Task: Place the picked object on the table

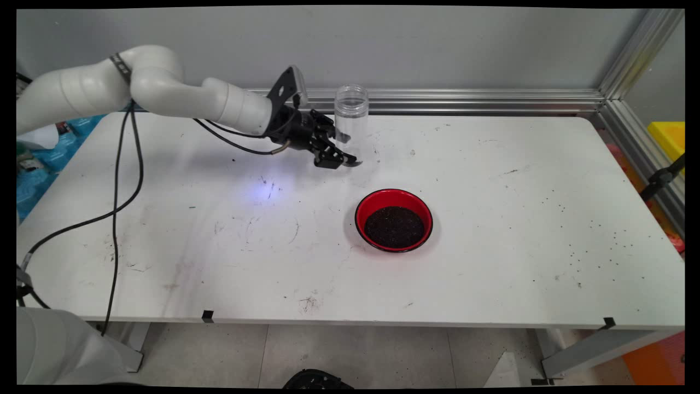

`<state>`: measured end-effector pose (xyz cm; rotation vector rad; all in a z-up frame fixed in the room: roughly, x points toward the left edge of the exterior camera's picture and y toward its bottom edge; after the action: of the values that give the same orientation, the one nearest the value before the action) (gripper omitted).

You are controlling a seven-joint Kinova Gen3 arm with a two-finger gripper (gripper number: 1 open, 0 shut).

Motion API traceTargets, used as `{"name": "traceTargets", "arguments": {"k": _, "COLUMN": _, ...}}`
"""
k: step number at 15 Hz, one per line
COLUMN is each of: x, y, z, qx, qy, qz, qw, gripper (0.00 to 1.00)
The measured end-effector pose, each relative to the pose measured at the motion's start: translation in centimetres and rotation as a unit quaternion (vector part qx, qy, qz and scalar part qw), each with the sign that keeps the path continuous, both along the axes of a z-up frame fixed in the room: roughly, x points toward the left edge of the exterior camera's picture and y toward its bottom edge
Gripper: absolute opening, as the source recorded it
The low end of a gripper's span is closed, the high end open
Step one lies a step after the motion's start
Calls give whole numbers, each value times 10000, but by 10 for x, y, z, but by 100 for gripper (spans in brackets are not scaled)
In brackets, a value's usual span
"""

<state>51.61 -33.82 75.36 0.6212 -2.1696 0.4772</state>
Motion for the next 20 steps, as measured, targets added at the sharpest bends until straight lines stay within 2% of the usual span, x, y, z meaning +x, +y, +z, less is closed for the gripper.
{"name": "traceTargets", "arguments": {"k": 9, "x": -18, "y": -20, "z": -27, "qx": 262, "qy": 171, "qz": 16, "qw": 9995, "gripper": 0}}
{"name": "traceTargets", "arguments": {"k": 20, "x": -26, "y": -36, "z": -50, "qx": 350, "qy": 272, "qz": 113, "qw": 9990, "gripper": 0}}
